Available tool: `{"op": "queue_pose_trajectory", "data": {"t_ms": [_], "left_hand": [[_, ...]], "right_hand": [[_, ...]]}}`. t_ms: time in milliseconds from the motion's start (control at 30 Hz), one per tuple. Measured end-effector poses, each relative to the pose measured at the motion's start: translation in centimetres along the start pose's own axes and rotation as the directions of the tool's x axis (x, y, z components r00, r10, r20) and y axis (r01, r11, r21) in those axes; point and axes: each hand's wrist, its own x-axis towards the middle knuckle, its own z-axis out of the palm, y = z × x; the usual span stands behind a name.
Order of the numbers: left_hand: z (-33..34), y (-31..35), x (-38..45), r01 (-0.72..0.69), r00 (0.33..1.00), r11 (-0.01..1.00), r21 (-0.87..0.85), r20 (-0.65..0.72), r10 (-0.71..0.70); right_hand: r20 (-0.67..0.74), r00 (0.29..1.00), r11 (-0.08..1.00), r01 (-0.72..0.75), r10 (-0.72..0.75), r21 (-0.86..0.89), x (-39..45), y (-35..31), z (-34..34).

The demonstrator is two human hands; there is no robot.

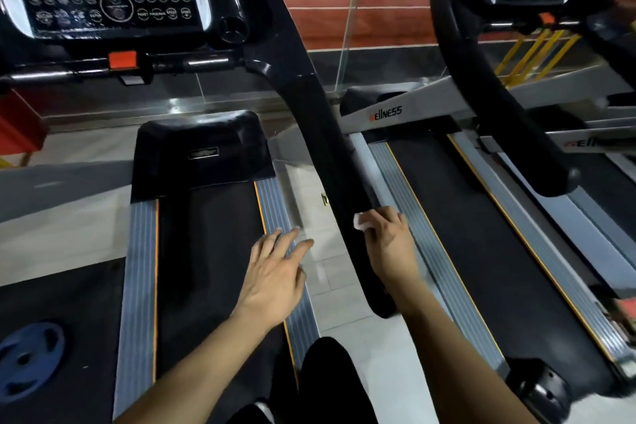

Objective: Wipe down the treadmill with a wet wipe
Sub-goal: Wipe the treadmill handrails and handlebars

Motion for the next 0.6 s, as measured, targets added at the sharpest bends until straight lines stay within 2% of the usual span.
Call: {"op": "queue_pose_trajectory", "data": {"t_ms": [200,300,433,533,600], "left_hand": [[2.9,5.1,1.1,0.009,0.996,0.995,-0.097,-0.085,-0.018],[5.9,7.7,2.9,0.084,0.977,0.98,-0.178,-0.179,-0.116],[11.4,8.5,4.2,0.155,0.91,0.945,-0.288,-0.332,-0.25],[13.9,10.4,3.6,0.099,0.857,0.932,-0.348,-0.446,-0.257],[14.6,12.9,2.3,0.076,0.806,0.896,-0.437,-0.503,-0.313]], "right_hand": [[0.043,0.995,0.993,0.09,-0.093,0.07,-0.8,2.2,-0.4],[0.063,0.984,0.974,0.151,-0.164,0.167,0.2,3.2,-0.7],[0.005,0.95,0.917,0.299,-0.311,0.264,1.0,5.8,0.4],[-0.082,0.912,0.832,0.4,-0.401,0.384,0.6,7.9,1.0],[-0.12,0.916,0.784,0.39,-0.382,0.483,-1.6,9.3,0.8]]}}
